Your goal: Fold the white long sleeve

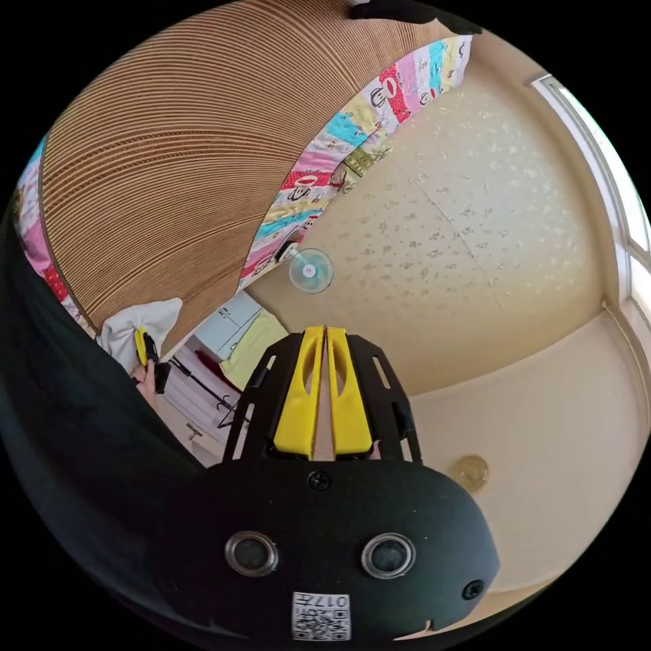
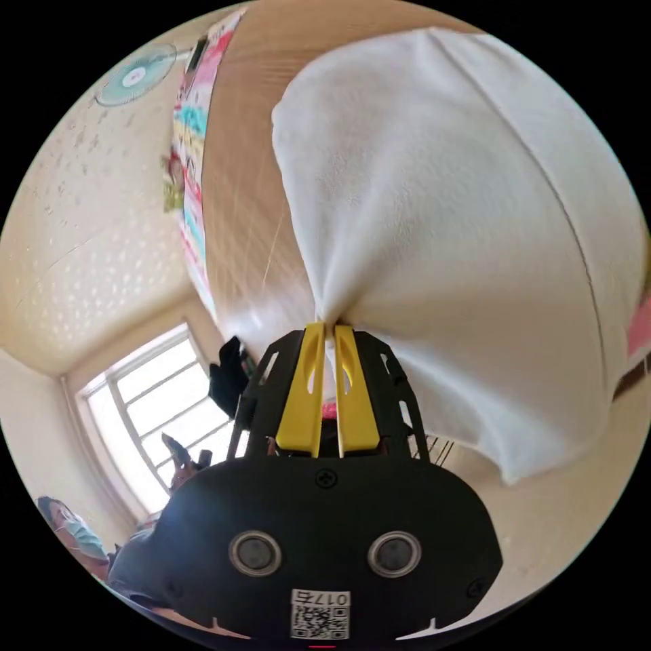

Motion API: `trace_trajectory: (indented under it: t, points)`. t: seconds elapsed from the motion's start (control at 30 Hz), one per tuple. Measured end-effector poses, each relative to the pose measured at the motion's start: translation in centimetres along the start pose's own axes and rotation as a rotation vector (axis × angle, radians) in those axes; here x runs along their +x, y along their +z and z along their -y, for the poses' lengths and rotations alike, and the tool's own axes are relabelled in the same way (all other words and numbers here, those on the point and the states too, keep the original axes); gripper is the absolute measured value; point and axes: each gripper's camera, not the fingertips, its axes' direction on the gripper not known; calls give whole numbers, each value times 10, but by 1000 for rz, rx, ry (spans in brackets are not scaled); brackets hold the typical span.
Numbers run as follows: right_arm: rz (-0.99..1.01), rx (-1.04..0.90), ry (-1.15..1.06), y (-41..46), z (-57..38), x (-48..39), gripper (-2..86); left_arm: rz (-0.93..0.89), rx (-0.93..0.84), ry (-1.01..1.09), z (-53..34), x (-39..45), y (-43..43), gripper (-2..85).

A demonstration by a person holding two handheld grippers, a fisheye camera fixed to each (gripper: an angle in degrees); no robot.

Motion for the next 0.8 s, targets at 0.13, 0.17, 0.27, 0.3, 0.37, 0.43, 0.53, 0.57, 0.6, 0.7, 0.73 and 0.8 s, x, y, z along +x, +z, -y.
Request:
trace_trajectory:
  t: [0.13,0.17,0.27,0.3,0.37,0.43,0.53,0.57,0.6,0.7,0.73,0.8]
  points:
    - [10,-326,-110,108,2,-27,28,-54,2,-1,13,11,8,-10]
    - [-10,-421,-171,132,0,-38,26,-76,-1,-7,17,14,10,-10]
    - [-37,-441,-278,145,-5,-52,22,-98,-5,-5,25,26,10,-10]
    - [-19,-357,-309,132,-5,-53,23,-112,-1,1,26,30,8,-10]
    - [-42,-165,-339,100,-5,-50,29,-173,23,57,31,47,-5,-10]
    - [-164,45,-316,68,-3,-42,45,-173,52,86,33,59,-21,-10]
    - [-394,220,-256,43,14,-22,116,-159,126,123,35,72,-50,-10]
    - [-433,206,-251,46,27,-11,139,-165,150,125,36,73,-59,-10]
    - [-440,166,-265,55,42,0,155,-172,161,123,36,72,-63,-10]
    - [-389,-35,-244,96,77,29,128,-203,196,100,38,66,-73,-10]
    - [-381,-44,-229,101,81,32,119,-205,198,90,39,64,-73,-10]
    - [-377,8,-261,105,80,27,91,-200,192,78,42,60,-69,-9]
